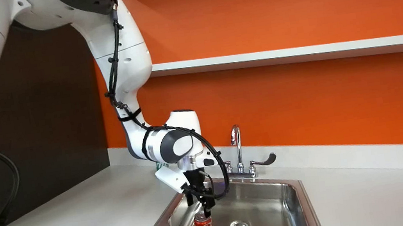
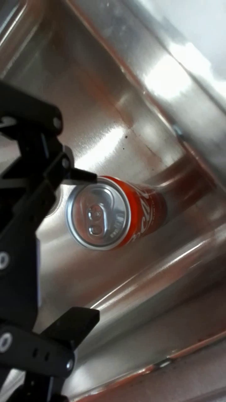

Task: Move the cola can to the counter to the left of the sink

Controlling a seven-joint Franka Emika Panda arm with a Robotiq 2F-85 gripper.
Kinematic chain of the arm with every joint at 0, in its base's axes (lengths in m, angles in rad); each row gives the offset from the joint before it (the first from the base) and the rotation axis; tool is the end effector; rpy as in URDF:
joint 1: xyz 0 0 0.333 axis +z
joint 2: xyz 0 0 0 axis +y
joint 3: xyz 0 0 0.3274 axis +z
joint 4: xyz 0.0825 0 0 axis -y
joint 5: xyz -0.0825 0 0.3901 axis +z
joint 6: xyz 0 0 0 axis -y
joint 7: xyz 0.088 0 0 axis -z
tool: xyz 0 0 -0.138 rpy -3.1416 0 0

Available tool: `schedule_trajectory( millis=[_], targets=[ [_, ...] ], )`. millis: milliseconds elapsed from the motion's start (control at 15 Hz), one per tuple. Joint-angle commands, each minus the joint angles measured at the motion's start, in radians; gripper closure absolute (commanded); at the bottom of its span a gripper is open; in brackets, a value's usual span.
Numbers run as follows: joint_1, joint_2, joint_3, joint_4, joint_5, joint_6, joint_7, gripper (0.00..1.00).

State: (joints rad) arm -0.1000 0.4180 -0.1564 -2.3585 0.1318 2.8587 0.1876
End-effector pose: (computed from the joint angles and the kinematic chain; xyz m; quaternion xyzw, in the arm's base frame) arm 0.5043 -0.1442 0.1365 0.9610 -0.2726 0.0449 0.0117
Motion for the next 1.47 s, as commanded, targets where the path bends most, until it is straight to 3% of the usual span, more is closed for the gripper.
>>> schedule_trajectory(
  millis=[0, 1400],
  targets=[
    [0.021, -0.001, -0.02, 0.007, -0.014, -0.042, 0.033, 0.0],
    [0.089, 0.048, -0.109, 0.021, -0.06, -0.05, 0.11, 0.0]
  ],
)
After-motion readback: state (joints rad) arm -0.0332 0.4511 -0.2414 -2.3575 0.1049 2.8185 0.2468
